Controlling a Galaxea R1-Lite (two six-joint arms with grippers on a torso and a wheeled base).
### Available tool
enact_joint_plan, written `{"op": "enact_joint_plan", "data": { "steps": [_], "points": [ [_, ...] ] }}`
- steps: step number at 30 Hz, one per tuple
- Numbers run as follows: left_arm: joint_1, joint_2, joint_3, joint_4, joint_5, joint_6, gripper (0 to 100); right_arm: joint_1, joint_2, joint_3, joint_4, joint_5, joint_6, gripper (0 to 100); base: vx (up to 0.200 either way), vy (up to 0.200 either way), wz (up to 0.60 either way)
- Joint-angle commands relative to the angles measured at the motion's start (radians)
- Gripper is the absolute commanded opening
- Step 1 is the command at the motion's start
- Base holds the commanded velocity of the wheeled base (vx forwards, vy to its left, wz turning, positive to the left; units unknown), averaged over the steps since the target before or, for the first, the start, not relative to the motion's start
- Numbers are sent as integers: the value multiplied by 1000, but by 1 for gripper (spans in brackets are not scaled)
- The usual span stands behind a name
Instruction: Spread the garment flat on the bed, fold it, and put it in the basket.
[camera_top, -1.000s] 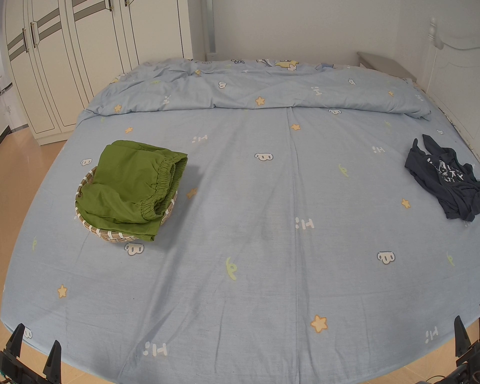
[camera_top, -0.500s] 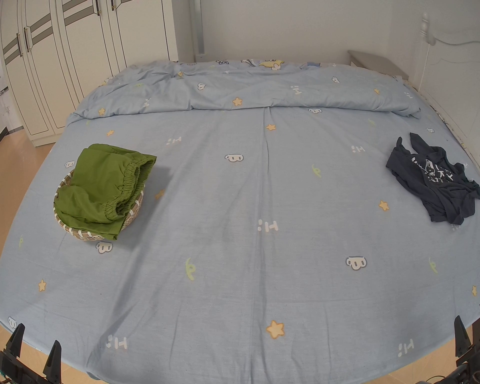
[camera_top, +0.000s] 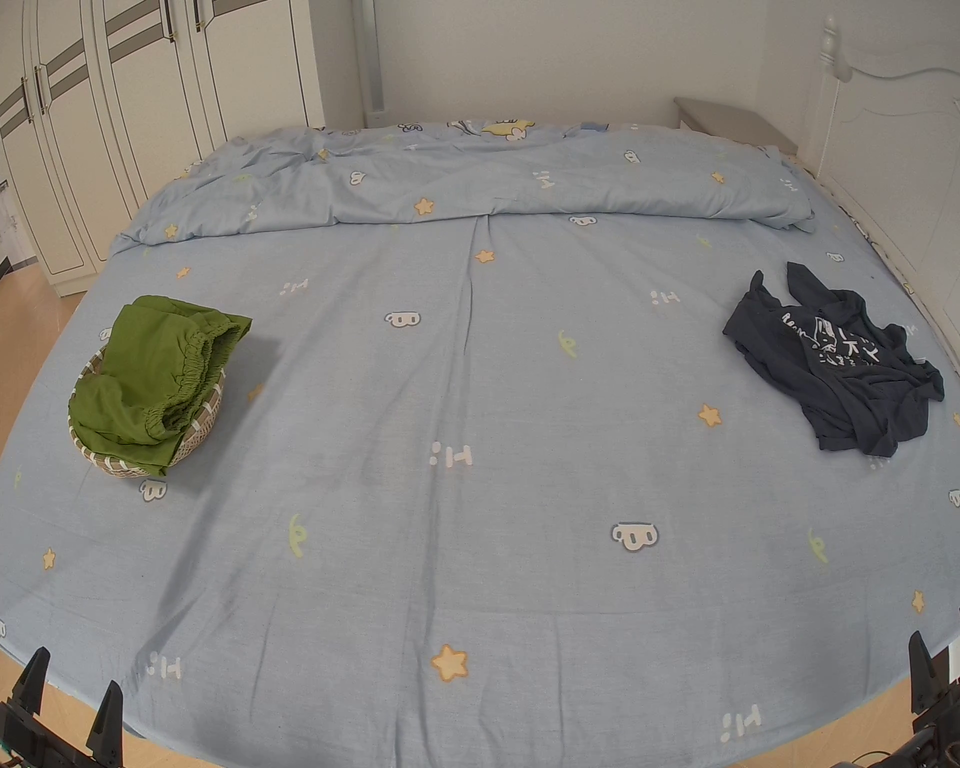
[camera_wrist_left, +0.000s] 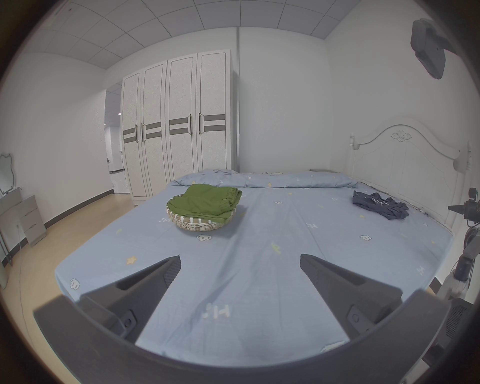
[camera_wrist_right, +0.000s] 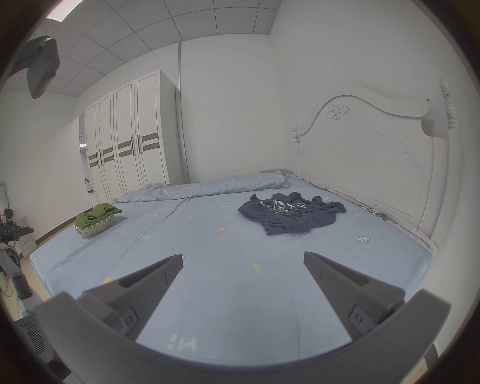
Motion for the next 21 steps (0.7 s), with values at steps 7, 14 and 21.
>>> {"op": "enact_joint_plan", "data": {
  "steps": [7,14,21],
  "points": [
    [0,-5,18,0,1,0,100,0,-4,18,0,0,0,100,0,0,0],
    [0,-5,18,0,1,0,100,0,-4,18,0,0,0,100,0,0,0],
    [0,-5,18,0,1,0,100,0,-4,18,0,0,0,100,0,0,0]
  ]
}}
